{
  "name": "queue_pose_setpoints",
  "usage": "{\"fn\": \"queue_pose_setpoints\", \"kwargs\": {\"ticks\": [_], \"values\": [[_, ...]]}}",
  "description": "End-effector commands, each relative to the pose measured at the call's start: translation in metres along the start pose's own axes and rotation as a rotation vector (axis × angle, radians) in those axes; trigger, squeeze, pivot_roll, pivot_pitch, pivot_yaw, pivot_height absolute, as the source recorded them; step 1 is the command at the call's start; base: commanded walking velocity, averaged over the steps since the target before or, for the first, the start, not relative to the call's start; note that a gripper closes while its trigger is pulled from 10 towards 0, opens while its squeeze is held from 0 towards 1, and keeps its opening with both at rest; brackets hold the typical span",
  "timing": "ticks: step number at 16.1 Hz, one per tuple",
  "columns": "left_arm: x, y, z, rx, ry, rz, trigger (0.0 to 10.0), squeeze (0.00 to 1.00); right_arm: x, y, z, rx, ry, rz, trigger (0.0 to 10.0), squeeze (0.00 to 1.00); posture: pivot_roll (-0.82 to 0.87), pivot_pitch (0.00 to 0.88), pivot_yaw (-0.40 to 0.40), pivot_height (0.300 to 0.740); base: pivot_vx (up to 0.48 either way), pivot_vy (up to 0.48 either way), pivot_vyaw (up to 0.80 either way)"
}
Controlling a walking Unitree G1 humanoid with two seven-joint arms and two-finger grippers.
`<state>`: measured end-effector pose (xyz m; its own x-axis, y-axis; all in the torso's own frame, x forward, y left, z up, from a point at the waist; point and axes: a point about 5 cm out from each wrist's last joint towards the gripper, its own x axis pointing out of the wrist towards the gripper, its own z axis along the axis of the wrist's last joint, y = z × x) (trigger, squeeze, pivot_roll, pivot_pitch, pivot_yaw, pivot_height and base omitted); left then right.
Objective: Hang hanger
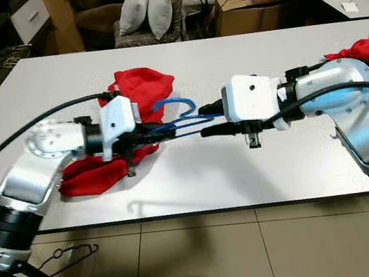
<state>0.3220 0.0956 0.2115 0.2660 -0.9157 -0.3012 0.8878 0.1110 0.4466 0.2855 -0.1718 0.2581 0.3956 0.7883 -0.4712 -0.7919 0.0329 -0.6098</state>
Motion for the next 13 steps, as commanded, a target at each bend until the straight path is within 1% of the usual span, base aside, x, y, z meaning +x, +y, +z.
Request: {"fn": "queue_pose_setpoints", "kwargs": {"ticks": [1,3,4,5,7,10,11,12,13], "values": [[-0.004,0.007,0.012,0.056,-0.004,-0.007,0.0,0.00,-0.006,-0.003,0.002,-0.018,-0.005,-0.023,10.0,1.00,-0.03,0.000,0.017,0.740,0.000,0.000,0.00],[-0.007,0.009,0.012,0.093,0.042,-0.044,0.0,0.00,-0.009,-0.004,0.006,-0.024,-0.026,-0.039,10.0,1.00,-0.04,0.000,0.017,0.740,0.000,0.000,0.00],[-0.007,0.009,0.012,0.102,0.050,-0.051,0.0,0.00,-0.009,-0.004,0.008,-0.025,-0.032,-0.037,10.0,0.62,-0.04,0.000,0.017,0.740,0.000,0.000,0.00],[-0.006,0.010,0.014,0.118,0.057,-0.057,0.0,0.00,-0.007,-0.004,0.009,-0.032,-0.031,-0.024,10.0,0.00,-0.04,0.000,0.018,0.740,0.000,0.000,0.00],[-0.005,0.010,0.015,0.131,0.063,-0.068,0.0,0.00,-0.004,-0.003,0.007,-0.052,-0.014,-0.014,10.0,0.00,-0.04,0.000,0.018,0.740,0.000,0.000,0.00],[-0.005,0.010,0.017,0.159,0.080,-0.088,0.0,0.00,-0.001,-0.004,0.008,-0.053,-0.014,-0.013,10.0,0.00,-0.03,0.000,0.017,0.740,0.000,0.000,0.00],[-0.004,0.010,0.018,0.172,0.083,-0.097,0.0,0.00,0.001,-0.004,0.007,-0.047,-0.012,0.003,3.9,0.00,-0.03,0.000,0.017,0.740,0.000,0.000,0.00],[-0.004,0.010,0.019,0.181,0.089,-0.101,0.0,0.00,0.002,-0.004,0.007,-0.045,-0.010,0.005,2.8,0.00,-0.03,0.000,0.017,0.740,0.000,0.000,0.00],[-0.004,0.010,0.019,0.196,0.103,-0.111,0.0,0.00,0.004,-0.004,0.008,-0.042,-0.011,0.008,0.8,0.00,-0.03,0.000,0.017,0.740,0.000,0.000,0.00]]}}
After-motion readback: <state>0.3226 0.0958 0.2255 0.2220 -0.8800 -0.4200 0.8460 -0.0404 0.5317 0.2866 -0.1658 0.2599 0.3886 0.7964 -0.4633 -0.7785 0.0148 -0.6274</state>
